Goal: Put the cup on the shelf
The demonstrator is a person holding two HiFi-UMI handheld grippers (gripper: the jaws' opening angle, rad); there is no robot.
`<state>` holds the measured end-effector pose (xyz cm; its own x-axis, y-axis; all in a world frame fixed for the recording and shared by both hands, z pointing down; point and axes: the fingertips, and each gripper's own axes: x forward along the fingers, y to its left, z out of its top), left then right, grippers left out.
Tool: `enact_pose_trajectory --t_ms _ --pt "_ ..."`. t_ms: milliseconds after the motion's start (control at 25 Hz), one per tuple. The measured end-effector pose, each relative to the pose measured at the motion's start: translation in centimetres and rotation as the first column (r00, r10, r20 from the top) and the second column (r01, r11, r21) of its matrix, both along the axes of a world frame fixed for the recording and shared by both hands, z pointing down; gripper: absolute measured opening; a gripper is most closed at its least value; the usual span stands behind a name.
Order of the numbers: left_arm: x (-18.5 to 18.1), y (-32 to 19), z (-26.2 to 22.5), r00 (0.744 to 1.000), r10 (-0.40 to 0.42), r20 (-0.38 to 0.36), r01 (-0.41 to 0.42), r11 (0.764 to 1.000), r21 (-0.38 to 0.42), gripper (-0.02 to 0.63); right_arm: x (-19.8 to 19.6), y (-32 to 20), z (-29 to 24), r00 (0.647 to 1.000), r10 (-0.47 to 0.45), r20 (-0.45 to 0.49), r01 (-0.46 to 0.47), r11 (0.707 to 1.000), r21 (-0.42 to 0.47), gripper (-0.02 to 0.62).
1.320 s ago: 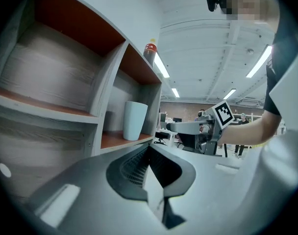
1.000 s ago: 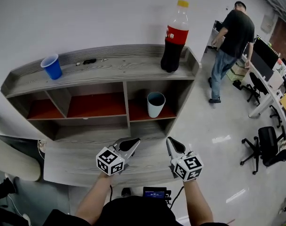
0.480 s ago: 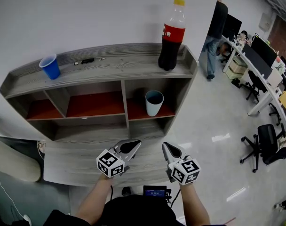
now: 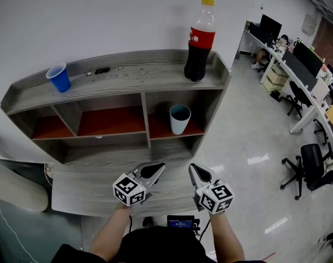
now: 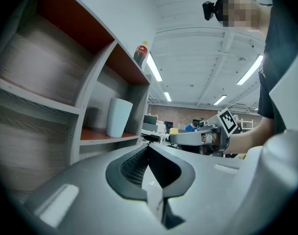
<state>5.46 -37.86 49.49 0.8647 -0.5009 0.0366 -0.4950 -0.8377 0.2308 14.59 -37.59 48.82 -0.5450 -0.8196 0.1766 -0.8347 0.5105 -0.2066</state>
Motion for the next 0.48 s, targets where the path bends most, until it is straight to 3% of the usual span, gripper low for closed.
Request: enact_pose_trajectory --t_ms 480 --pt "0.31 0.08 0.23 1.0 0.003 0.009 -0.003 1.0 -0.007 -0.009 -0.11 0.03 0.09 1.0 0.001 0.004 -0.001 1.0 -0.005 -0.002"
